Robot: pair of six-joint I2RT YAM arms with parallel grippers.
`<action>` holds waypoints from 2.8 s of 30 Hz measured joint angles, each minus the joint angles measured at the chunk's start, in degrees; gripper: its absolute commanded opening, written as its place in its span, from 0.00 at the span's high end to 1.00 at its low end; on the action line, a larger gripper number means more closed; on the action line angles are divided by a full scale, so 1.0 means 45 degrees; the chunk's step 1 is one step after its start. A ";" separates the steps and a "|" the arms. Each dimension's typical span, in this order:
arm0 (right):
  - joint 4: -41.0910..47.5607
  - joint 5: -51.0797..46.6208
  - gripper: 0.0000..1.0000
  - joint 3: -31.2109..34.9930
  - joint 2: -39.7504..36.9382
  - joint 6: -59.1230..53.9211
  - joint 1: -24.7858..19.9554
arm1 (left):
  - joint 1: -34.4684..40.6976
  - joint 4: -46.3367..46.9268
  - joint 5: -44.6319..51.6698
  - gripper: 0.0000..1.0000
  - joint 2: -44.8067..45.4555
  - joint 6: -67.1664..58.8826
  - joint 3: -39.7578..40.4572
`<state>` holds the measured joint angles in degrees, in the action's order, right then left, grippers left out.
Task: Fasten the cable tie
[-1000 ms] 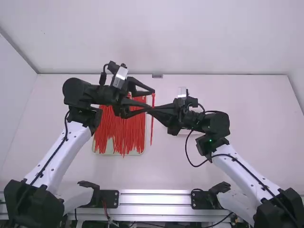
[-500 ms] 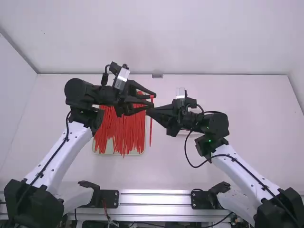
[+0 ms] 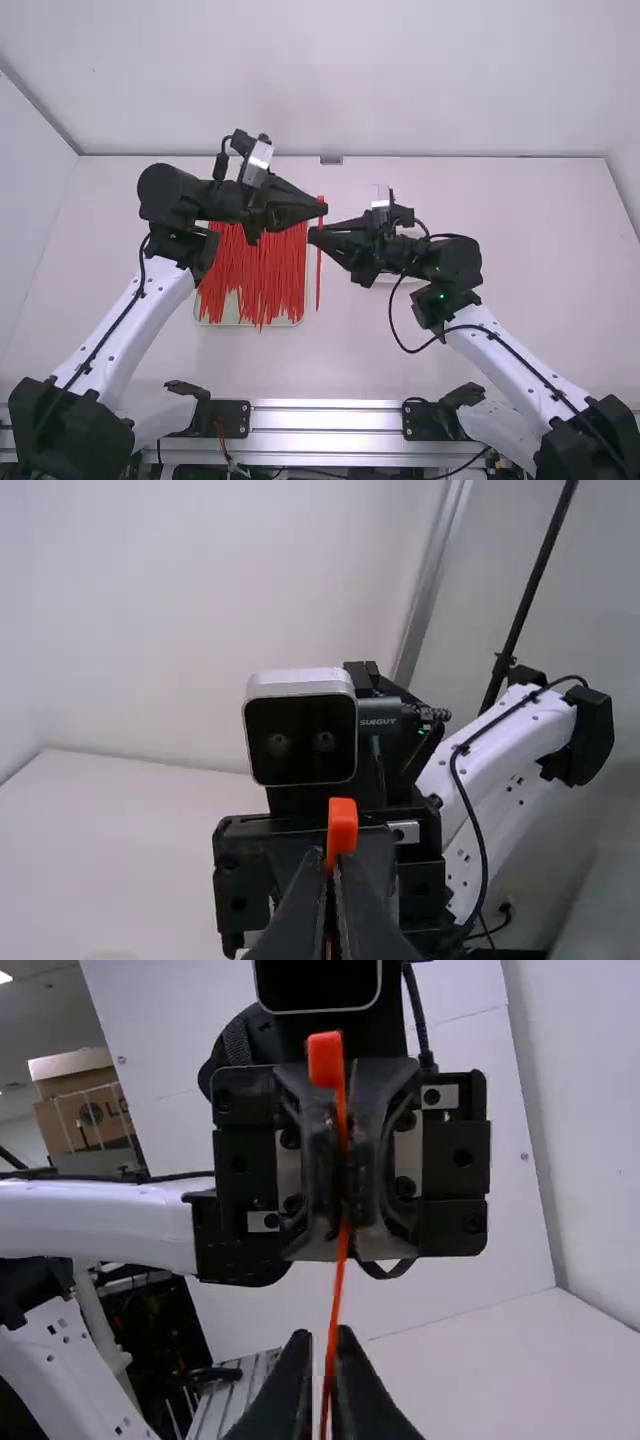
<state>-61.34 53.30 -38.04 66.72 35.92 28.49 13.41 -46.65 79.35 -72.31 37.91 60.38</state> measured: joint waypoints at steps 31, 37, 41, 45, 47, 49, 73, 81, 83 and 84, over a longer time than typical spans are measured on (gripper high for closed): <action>0.3026 0.3832 0.42 0.0000 0.0034 -0.1982 -0.0369 | -0.0869 0.0389 -0.1044 0.99 0.0000 0.3060 0.1695; 0.3152 0.4075 0.42 0.0000 0.0034 -0.2312 -0.0374 | -0.0894 0.0573 -0.1117 0.99 -0.0005 0.3055 0.2025; 0.3143 0.4061 0.47 0.0000 0.0029 -0.2390 -0.0369 | -0.0894 0.0607 -0.1161 0.99 -0.0005 0.3070 0.2025; 0.3152 0.4080 0.57 0.0005 0.0034 -0.2414 -0.0369 | -0.0894 0.0636 -0.1302 0.99 0.0000 0.3060 0.2021; 0.3157 0.4090 0.59 0.0005 0.0034 -0.2395 -0.0369 | -0.0894 0.0651 -0.1341 0.98 0.0000 0.3065 0.2021; 0.3177 0.4085 0.70 0.0000 0.0029 -0.2424 -0.0369 | -0.0894 0.0651 -0.1375 0.99 0.0000 0.3060 0.2021; 0.3201 0.4095 1.00 0.0005 0.0034 -0.2404 -0.0369 | -0.0899 0.0797 -0.1433 0.98 0.0000 0.3109 0.2021; 0.3206 0.4070 1.00 0.0005 0.0034 -0.2395 -0.0369 | -0.0899 0.0923 -0.1506 0.98 -0.0005 0.3104 0.2021; 0.3206 0.4070 1.00 0.0005 0.0034 -0.2404 -0.0369 | -0.0894 0.1180 -0.1622 0.96 -0.0005 0.3036 0.2021; 0.3211 0.4075 1.00 0.0005 0.0029 -0.2404 -0.0369 | -0.0899 0.1394 -0.1724 0.93 0.0000 0.2943 0.2021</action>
<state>-46.89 71.64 -38.02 66.85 25.10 26.83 9.37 -40.38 71.59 -72.31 51.16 69.47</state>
